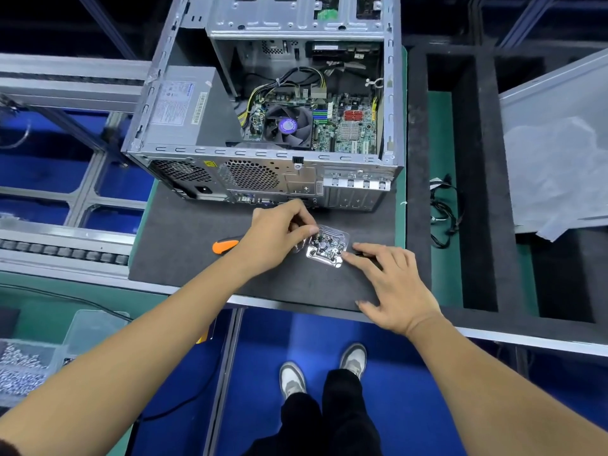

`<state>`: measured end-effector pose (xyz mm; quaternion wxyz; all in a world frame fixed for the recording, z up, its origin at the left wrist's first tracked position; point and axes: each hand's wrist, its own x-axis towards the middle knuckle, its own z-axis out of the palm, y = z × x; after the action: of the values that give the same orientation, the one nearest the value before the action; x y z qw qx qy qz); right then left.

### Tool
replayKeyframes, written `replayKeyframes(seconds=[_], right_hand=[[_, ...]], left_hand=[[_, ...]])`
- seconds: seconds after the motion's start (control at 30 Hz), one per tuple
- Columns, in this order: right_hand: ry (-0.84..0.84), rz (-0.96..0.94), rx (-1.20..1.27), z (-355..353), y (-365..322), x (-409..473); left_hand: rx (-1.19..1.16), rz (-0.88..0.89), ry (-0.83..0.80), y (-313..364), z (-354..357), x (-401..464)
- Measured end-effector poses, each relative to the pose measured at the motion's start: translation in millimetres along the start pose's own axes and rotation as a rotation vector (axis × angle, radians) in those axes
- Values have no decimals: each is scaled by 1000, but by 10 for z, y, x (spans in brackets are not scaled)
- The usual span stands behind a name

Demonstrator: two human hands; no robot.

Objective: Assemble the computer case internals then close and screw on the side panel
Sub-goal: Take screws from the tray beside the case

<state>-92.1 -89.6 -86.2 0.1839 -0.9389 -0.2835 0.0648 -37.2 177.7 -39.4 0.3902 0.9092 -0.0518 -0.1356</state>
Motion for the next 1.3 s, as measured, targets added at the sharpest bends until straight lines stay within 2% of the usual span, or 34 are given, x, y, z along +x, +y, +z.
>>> replayKeyframes(seconds=[0.4, 0.53, 0.83, 1.13, 1.3], right_hand=[[-38, -3, -13, -36, -16, 16], [-51, -3, -21, -46, -22, 18], [1, 45, 12, -44, -48, -4], [-25, 71, -15, -59, -65, -1], [-26, 55, -18, -80, -68, -7]], left_hand=[[231, 182, -8, 107, 61, -1], [314, 216, 33, 119, 70, 9], [488, 235, 1, 202, 88, 20], [637, 215, -39, 290, 148, 32], [677, 224, -1, 282, 208, 34]])
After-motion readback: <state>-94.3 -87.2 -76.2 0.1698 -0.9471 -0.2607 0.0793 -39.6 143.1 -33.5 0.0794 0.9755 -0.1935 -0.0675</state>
